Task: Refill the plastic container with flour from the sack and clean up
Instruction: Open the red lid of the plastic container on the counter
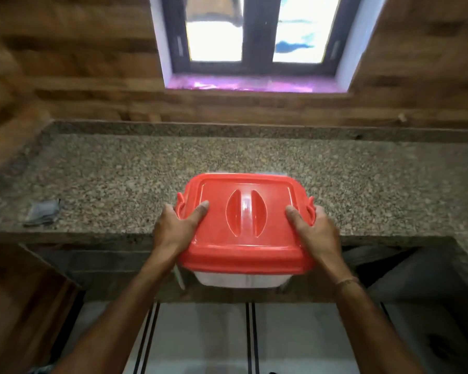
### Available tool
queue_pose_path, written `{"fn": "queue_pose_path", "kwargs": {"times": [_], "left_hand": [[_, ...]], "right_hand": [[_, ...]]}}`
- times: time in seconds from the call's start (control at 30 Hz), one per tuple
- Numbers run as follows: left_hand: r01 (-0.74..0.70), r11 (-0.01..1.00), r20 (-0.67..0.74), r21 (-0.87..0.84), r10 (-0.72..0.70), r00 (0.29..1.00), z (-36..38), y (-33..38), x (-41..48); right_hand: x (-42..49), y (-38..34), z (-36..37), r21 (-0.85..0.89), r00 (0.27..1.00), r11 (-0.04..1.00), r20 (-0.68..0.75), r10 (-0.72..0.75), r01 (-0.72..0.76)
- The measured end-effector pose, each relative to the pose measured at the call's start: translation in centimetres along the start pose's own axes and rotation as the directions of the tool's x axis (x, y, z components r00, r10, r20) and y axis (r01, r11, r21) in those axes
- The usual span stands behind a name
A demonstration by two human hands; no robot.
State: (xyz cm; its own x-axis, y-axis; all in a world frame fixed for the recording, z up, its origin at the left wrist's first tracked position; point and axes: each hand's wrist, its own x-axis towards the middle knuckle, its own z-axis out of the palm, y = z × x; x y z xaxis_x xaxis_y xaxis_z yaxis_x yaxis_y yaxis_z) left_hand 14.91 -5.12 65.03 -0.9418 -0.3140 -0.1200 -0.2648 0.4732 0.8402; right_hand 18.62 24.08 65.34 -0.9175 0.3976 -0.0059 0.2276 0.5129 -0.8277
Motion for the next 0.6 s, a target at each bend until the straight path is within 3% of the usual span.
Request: {"fn": "queue_pose_path", "kwargs": {"times": [0.3,0.6], "left_hand": [[-0.081,0.997,-0.012,-0.003,0.081,0.997,4.2,9.0,10.6],[0.029,0.992,-0.051,0.127,-0.023,0.998,11.3,12.5,23.6]], "right_hand": [[13.5,-4.0,-0.7,0.058,0.998,0.997,-0.053,-0.038,0.041],[28.4,-4.3,4.0,0.024,0.998,0.999,0.050,0.038,-0.039]]}}
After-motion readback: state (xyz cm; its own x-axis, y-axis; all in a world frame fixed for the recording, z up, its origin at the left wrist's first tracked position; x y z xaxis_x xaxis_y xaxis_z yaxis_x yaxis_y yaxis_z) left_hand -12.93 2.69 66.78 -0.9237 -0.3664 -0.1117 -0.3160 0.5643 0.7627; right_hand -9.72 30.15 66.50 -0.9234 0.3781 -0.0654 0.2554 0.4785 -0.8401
